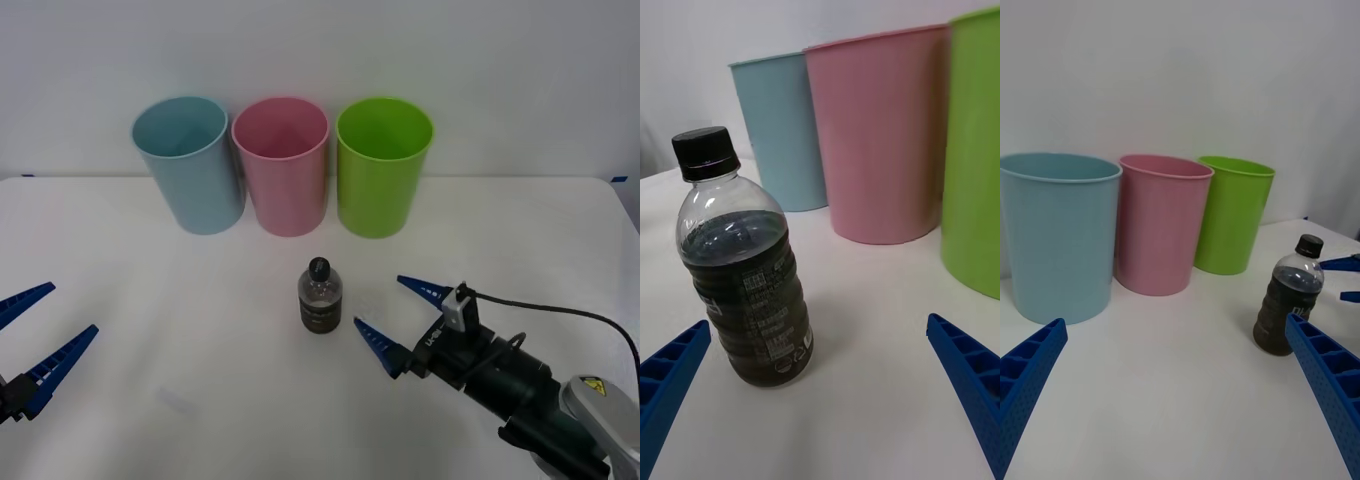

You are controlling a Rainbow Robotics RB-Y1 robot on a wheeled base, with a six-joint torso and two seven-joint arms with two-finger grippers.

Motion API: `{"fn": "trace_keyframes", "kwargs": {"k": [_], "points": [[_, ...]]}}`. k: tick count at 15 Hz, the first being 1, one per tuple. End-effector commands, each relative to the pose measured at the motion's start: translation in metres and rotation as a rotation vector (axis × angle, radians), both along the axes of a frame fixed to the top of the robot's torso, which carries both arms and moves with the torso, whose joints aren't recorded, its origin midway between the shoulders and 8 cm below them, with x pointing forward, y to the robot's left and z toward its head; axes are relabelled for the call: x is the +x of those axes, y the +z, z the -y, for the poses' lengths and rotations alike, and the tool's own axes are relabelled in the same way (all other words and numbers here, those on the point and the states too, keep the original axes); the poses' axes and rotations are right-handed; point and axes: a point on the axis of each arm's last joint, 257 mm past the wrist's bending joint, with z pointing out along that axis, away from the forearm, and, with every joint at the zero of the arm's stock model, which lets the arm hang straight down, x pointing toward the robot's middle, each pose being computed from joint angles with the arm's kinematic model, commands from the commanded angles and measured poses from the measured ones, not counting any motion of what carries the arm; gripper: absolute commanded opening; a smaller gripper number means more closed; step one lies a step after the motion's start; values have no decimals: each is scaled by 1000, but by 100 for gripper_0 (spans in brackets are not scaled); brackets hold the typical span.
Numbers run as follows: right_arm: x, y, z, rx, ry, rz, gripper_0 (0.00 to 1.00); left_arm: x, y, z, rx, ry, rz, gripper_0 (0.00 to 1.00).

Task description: Grasp the object on the table and drop it into the matching bin: aluminum can to the light blue bin, PET bottle to the pink bin.

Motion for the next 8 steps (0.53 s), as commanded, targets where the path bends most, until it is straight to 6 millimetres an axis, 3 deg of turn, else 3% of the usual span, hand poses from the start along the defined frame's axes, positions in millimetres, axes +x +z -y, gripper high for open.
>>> {"fn": "trace_keyframes", "kwargs": {"k": [1,8], "points": [[3,0,-18,2,2,-1,100,0,0,0,0,0,0,100],[6,-5,-52,-21,8,-10,100,0,0,0,0,0,0,100]]}}
